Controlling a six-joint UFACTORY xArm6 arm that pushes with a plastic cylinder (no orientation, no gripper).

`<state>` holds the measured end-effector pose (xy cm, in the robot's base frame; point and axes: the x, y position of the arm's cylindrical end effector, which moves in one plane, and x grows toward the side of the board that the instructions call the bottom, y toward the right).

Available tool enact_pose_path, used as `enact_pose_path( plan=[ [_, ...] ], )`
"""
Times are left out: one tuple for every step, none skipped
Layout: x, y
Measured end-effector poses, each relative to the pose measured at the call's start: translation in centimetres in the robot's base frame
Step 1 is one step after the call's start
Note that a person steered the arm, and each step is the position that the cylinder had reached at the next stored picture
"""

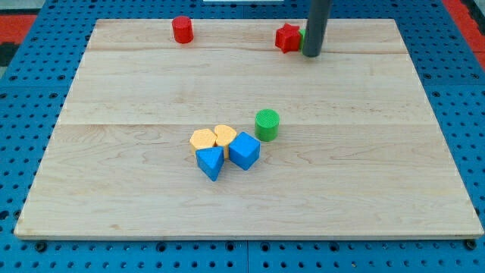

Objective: Place the green star right to the red star

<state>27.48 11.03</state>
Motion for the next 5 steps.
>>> enact_pose_path(
  plan=[
    [0.1,2.5],
    [0.2,4.8],
    [-2.3,6.6],
    [-4.6,7.5],
    [-4.6,0.3]
  ],
)
